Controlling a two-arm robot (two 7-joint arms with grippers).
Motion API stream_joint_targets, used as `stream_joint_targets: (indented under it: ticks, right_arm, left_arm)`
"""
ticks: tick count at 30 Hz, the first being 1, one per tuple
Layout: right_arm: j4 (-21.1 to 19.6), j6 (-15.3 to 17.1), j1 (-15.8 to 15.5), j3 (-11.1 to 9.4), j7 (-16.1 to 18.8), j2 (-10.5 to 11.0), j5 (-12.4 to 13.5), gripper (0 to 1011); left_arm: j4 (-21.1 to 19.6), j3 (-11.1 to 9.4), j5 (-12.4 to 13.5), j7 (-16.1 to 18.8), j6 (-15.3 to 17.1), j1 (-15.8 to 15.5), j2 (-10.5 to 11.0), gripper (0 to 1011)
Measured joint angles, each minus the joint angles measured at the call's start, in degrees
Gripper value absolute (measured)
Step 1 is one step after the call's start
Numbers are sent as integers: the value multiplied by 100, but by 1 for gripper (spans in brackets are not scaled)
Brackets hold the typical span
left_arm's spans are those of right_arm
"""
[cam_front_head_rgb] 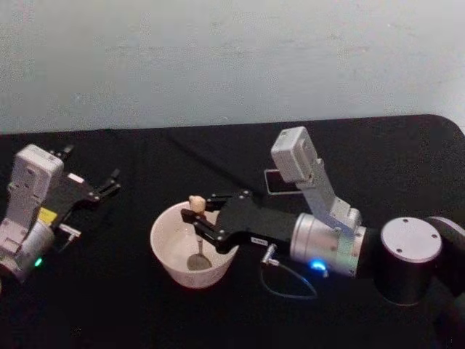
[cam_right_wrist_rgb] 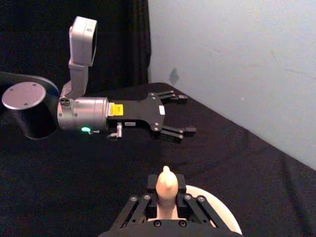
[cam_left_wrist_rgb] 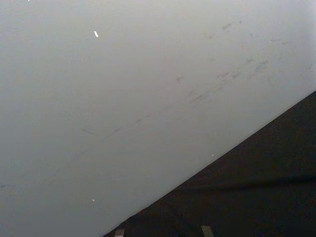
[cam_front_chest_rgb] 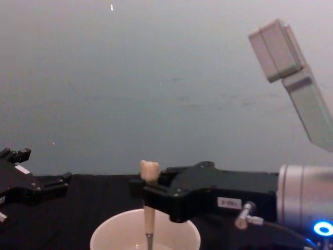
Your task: Pick up the stirring spoon with one hand, stir inside the cup, then place it back in its original position.
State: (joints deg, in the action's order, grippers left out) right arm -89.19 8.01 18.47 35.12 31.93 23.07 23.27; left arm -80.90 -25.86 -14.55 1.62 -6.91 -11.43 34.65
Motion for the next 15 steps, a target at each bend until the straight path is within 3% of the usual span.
stream_joint_targets:
  ticks: [8,15]
  right_arm:
    - [185,-39,187,142,-85,-236,-78,210]
    - [476,-101,348,139,-224,-402,-197,210]
  left_arm:
    - [0,0,0,0,0,0,0,1001]
    - [0,0,0,0,0,0,0,1001]
